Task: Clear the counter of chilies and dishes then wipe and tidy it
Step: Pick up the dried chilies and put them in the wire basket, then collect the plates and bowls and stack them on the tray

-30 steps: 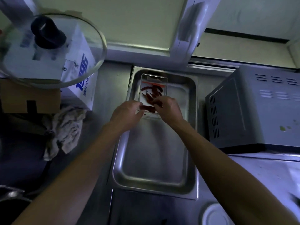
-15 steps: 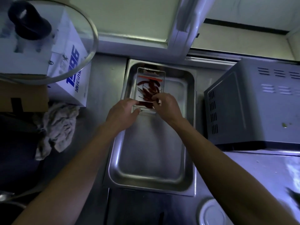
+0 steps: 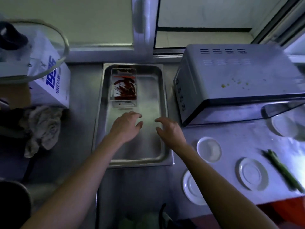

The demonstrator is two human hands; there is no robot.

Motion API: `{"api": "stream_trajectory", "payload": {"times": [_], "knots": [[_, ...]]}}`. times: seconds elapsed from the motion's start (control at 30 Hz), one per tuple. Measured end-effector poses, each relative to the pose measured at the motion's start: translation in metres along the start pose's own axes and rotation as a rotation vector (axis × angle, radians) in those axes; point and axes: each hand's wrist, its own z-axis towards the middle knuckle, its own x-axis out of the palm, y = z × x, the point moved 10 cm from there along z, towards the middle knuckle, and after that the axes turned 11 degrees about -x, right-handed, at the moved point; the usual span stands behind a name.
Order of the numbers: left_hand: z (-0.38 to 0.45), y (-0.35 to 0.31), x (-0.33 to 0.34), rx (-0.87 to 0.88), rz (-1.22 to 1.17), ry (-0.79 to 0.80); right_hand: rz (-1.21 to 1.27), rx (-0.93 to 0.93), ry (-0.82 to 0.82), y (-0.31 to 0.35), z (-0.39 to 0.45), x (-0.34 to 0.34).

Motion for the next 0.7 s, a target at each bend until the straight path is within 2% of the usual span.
{"api": "stream_trajectory", "payload": {"times": [0.27, 0.47, 0.7], "knots": [[-0.051, -0.092, 0.047, 0.157, 0.04, 0.043, -0.01, 0.128, -0.091, -0.036, -0.109, -0.054], [-0.116, -0.151, 0.092, 0.209, 0.043, 0.067, -0.006, 0.234, -0.127, -0.06, -0.206, -0.09], [-0.185, -0.214, 0.148, 0.293, 0.113, 0.114, -0.05, 0.31, -0.091, -0.077, -0.304, -0.126]]}}
